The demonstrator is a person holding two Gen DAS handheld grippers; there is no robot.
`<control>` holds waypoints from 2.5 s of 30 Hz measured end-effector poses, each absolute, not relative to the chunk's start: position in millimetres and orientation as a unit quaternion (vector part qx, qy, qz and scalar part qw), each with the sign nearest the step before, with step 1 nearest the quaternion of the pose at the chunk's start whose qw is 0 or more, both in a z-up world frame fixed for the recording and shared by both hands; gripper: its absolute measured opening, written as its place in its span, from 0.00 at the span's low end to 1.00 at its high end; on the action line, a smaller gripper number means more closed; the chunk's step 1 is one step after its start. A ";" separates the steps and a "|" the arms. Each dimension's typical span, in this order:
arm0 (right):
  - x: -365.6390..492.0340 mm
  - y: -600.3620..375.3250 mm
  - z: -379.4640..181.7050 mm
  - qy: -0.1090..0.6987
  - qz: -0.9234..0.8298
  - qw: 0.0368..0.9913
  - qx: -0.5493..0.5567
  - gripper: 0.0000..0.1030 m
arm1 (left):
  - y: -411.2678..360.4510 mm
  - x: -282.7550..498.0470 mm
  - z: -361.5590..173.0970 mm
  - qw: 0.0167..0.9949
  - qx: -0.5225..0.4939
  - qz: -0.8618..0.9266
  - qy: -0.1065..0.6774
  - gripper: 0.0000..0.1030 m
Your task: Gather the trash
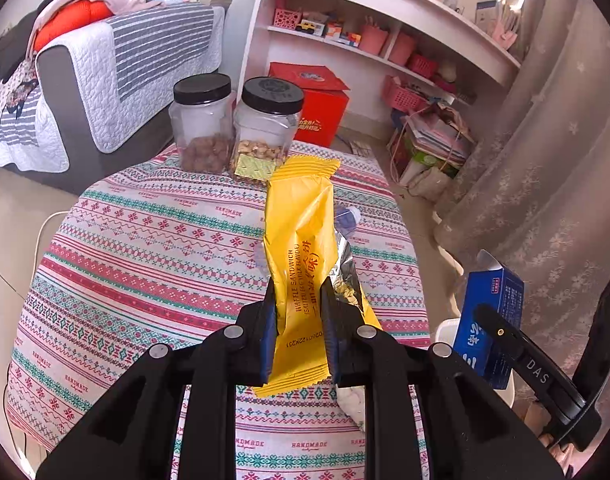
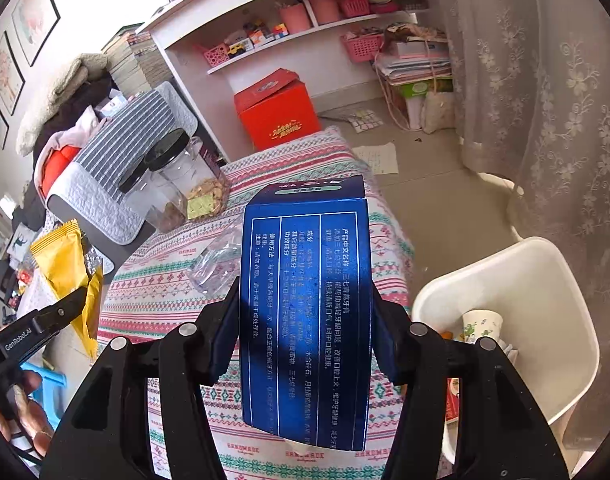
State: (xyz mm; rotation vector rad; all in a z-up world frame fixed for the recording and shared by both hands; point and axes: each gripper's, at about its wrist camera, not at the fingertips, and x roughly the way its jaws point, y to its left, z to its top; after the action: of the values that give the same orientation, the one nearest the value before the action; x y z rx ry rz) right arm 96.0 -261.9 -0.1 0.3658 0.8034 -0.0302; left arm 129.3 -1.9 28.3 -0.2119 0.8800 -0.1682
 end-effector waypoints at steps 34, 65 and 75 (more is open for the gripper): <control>-42.9 -366.4 -11.3 0.281 -0.284 0.902 0.163 0.93 | -223.8 120.5 19.7 0.837 -0.043 -0.312 0.448 0.74; -26.3 -360.9 -29.3 0.321 -0.217 0.893 0.229 0.93 | -188.8 142.9 -93.5 0.813 0.139 -0.057 0.562 0.74; -31.7 -368.3 -26.4 0.305 -0.225 0.892 0.246 0.93 | -182.5 153.2 -96.1 0.764 -0.024 -0.180 0.620 0.74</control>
State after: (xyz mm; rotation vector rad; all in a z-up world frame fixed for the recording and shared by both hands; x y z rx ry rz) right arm -31.7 -368.3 -26.4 0.5105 0.6323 -0.4659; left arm 153.2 -182.5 -96.1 -0.0517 1.3469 -0.3904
